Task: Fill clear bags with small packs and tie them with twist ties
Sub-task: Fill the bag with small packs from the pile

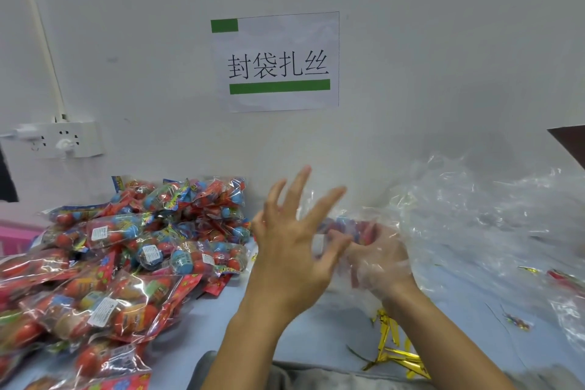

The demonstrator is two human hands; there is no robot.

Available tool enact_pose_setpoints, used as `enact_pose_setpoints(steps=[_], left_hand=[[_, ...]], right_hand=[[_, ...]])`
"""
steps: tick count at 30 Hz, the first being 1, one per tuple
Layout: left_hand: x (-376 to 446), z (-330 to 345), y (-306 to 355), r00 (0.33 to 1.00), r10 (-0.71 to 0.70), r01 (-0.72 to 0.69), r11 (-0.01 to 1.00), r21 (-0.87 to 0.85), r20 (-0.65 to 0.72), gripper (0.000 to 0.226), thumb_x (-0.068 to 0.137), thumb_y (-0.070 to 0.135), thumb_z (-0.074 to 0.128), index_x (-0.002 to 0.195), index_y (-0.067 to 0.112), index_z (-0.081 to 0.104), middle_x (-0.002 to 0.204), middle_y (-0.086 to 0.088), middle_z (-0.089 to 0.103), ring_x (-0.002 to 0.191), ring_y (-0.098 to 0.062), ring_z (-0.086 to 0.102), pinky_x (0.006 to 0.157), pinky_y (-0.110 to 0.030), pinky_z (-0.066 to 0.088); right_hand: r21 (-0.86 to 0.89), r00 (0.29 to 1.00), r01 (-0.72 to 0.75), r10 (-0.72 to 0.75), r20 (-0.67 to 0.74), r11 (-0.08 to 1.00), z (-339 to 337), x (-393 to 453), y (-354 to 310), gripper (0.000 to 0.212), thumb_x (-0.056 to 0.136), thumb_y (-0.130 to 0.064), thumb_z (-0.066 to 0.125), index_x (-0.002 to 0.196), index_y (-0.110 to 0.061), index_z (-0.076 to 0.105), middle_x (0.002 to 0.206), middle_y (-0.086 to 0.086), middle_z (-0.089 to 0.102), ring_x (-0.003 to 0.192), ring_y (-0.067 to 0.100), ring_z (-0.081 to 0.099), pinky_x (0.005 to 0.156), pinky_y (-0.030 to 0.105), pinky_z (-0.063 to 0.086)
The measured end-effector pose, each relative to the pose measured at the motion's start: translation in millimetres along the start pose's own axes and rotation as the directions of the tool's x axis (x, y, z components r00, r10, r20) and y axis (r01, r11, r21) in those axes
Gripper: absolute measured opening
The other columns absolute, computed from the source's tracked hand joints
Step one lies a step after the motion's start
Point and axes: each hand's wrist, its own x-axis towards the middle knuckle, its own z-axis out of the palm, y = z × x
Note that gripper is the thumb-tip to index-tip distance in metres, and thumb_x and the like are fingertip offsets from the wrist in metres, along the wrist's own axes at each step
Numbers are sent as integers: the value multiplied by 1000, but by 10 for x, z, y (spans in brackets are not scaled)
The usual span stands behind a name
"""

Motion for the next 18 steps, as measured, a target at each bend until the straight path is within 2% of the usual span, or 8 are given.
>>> enact_pose_setpoints(steps=[1, 3, 5, 8, 11, 13, 15, 18], left_hand=[[-8, 13, -35, 996, 69, -75, 993, 93, 60, 46, 90, 48, 61, 134, 54, 49, 162, 21, 11, 149, -11, -3, 112, -40, 8], [-6, 25, -55, 991, 119, -126, 986, 109, 64, 25, 89, 30, 70, 110, 43, 69, 159, 12, 30, 149, -20, 11, 111, -47, 17], [9, 38, -51, 993, 111, -110, 994, 18, -38, 13, 85, 16, 74, 86, 29, 74, 143, 5, 53, 137, -22, 33, 99, -46, 30], [33, 55, 3, 967, 146, -147, 989, 13, -210, 7, 82, 11, 73, 81, 18, 74, 125, -1, 65, 121, -23, 50, 89, -40, 36], [20, 49, 56, 965, 160, -172, 984, -42, -210, 4, 82, 15, 73, 86, 15, 73, 115, 1, 68, 114, -19, 59, 92, -42, 46], [18, -9, 76, 983, 74, -108, 974, -201, -166, 17, 82, 26, 73, 96, 18, 69, 112, 6, 67, 112, -11, 60, 95, -32, 47], [25, -71, 80, 979, -84, 6, 921, -390, -184, 27, 84, 31, 67, 108, 20, 63, 113, 12, 65, 113, -6, 59, 94, -18, 43], [37, -107, -6, 944, -245, 129, 891, -435, -222, 42, 89, 18, 61, 128, 30, 56, 127, 25, 55, 120, 9, 48, 93, -3, 34]], right_hand=[[-4, 998, 12, -12, 56, 1000, -1, -10, -3, 22, 83, -27, 83, 64, -34, 73, 53, -6, 64, 48, 12, 58, 43, 24, 42], [-166, 995, 18, -1, 104, 986, -12, -14, 11, 33, 86, -15, 78, 59, -29, 65, 54, -10, 58, 50, 5, 55, 44, 17, 40], [-389, 998, 7, 16, 56, 921, -16, -4, 24, 38, 89, -18, 72, 66, -34, 47, 67, -14, 49, 63, 9, 51, 52, 11, 35], [-555, 999, 6, 14, 31, 832, -39, -47, -14, 44, 94, -18, 64, 68, -33, 32, 70, -14, 37, 63, 10, 42, 47, 8, 35], [-539, 994, 88, -112, -12, 838, -55, -61, -45, 36, 89, -24, 65, 63, -36, 43, 63, -13, 47, 62, 11, 51, 48, 11, 32], [-471, 984, 125, -171, -55, 873, -81, -11, -30, 27, 86, -28, 70, 62, -30, 58, 62, -7, 58, 62, 17, 59, 55, 19, 37], [-320, 992, 78, -105, -67, 944, -106, 32, -43, 28, 86, -30, 75, 62, -19, 67, 62, 3, 65, 62, 24, 64, 58, 25, 43], [-120, 999, -46, 45, -7, 992, -139, 18, -83, 24, 85, -20, 77, 62, -17, 71, 58, 0, 62, 48, 11, 56, 47, 19, 43]])
